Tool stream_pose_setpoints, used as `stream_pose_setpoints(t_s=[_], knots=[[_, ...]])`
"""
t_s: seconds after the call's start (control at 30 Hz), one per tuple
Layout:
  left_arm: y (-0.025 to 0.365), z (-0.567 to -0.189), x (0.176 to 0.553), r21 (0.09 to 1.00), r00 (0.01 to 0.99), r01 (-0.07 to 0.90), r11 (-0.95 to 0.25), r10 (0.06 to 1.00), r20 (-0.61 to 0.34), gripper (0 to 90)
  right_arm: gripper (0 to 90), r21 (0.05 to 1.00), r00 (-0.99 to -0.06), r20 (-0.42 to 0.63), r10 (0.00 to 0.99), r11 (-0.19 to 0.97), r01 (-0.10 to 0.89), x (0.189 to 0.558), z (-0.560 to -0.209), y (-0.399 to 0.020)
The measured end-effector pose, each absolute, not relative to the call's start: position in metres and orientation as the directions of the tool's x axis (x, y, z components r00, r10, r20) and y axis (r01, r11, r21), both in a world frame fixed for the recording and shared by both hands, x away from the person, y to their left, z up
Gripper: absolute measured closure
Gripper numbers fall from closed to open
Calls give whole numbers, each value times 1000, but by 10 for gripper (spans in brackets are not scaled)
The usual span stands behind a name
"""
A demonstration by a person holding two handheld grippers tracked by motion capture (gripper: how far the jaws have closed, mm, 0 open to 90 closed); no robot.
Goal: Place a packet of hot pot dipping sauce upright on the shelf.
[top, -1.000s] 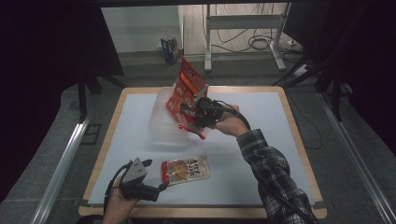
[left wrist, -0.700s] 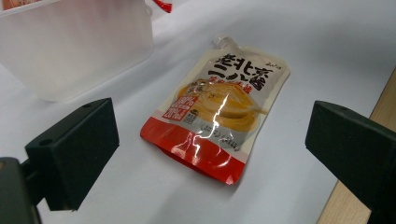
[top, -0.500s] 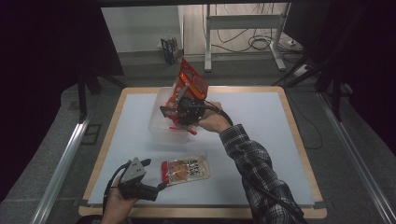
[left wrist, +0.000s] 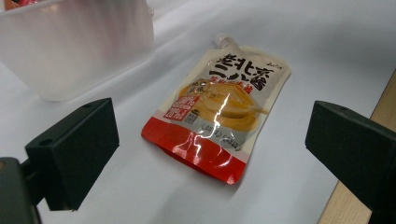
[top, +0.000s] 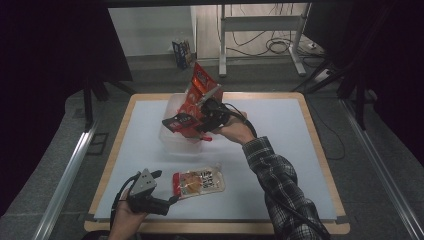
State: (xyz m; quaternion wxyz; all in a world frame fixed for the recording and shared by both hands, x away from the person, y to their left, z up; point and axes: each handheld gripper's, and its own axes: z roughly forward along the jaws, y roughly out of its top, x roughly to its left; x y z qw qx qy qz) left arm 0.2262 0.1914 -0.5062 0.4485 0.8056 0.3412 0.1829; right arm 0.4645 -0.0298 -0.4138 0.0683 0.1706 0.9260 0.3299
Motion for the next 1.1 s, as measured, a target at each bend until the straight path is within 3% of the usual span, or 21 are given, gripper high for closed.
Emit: stream_pose_setpoints(t_s=[0.27, 0.5, 0.57, 1.1], knots=[[192, -506, 226, 848, 699, 388, -360, 715, -15, 27, 576, 654, -911, 63, 409, 673, 347, 460, -423, -56], [191, -507, 227, 846, 700, 387, -366, 714, -12, 27, 800, 646, -905, 41, 423, 680, 347, 455, -439, -68], [191, -507, 227, 846, 701, 387, -365, 713, -13, 27, 825, 648, -903, 36, 427, 678, 347, 454, -442, -69], [190, -508, 227, 841, 703, 391, -374, 711, -10, 27, 887, 634, -899, 2, 437, 695, 339, 457, -458, -62]])
